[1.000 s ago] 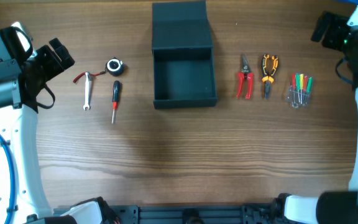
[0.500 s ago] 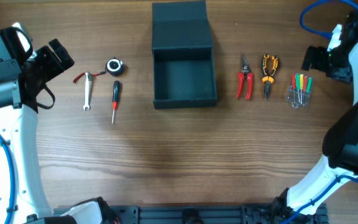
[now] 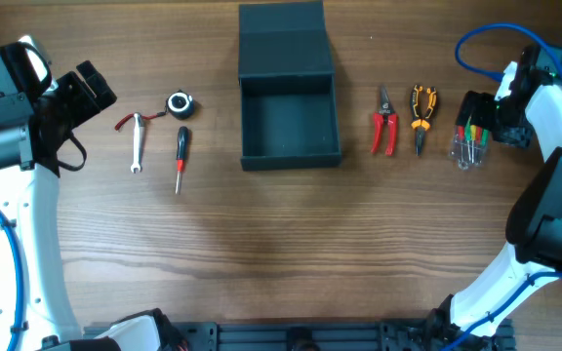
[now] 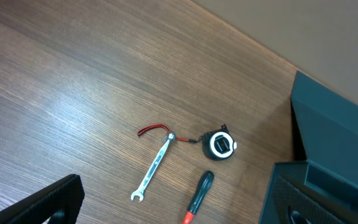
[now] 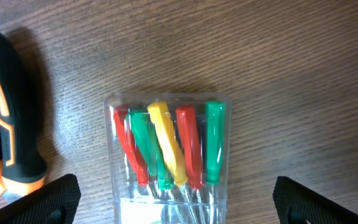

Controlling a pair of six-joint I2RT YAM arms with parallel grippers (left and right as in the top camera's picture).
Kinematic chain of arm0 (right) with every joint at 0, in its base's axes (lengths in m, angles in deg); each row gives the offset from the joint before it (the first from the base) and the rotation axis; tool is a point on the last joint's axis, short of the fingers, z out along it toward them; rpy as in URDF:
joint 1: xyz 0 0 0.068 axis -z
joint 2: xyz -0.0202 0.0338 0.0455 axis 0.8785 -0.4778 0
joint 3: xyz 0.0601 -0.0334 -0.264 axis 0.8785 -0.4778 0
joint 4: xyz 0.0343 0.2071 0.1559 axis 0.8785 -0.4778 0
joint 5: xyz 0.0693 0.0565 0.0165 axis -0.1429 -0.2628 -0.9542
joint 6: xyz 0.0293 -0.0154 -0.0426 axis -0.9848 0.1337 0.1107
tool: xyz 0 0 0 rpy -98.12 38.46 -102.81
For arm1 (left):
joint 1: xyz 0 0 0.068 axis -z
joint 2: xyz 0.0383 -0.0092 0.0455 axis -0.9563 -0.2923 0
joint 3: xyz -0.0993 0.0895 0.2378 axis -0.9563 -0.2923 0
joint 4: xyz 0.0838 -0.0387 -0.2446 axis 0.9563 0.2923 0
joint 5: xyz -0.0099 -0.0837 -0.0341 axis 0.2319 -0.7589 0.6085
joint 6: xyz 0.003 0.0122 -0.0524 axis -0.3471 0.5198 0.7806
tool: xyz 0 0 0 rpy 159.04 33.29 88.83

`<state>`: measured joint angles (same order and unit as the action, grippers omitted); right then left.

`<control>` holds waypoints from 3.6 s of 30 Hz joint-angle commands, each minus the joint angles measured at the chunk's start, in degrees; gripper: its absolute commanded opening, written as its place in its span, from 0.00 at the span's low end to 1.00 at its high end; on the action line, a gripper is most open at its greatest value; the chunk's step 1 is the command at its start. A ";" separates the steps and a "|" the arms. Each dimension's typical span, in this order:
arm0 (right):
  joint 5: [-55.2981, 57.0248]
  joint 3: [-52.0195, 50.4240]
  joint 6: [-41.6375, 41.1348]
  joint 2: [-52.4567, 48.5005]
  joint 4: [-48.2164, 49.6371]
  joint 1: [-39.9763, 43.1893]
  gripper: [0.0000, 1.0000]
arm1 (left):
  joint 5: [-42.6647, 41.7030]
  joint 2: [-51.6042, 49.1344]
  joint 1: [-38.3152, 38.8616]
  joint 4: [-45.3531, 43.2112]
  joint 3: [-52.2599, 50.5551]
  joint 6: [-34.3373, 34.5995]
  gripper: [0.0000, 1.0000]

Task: Pack container
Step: 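Move the right gripper over the clear case of colored screwdrivers, then grasp the clear screwdriver case with the right gripper and lift, then carry the screwdriver case left over the green box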

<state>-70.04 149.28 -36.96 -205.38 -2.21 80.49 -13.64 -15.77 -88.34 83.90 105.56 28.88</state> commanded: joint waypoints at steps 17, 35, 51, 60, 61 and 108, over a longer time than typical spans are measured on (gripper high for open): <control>-1.68 -8.44 -7.21 -3.91 7.56 -0.46 0.97 | 0.33 -0.24 -0.33 0.07 1.29 -1.31 1.00; 9.44 -8.44 -0.68 -3.89 5.46 -0.46 0.94 | 0.33 -0.24 -0.33 0.09 1.29 -1.31 1.00; 1.64 -8.44 -6.10 -3.89 5.84 -0.48 0.94 | 0.33 -0.24 -0.33 0.09 1.29 -1.31 1.00; 1.70 -8.44 -7.19 -3.89 5.88 -0.52 0.75 | 0.33 -0.24 -0.33 0.09 1.29 -1.31 1.00; 1.70 -8.44 -7.19 -3.89 5.88 -0.52 0.72 | 0.33 -0.24 -0.33 0.11 1.29 -1.31 1.00; -2.97 12.72 12.52 12.50 1.03 -43.10 0.04 | 0.33 -0.24 -0.33 0.26 1.29 -1.31 1.00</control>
<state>-74.18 161.19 -28.68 -186.83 -1.53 39.55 -13.66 -15.77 -88.34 84.11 105.56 28.88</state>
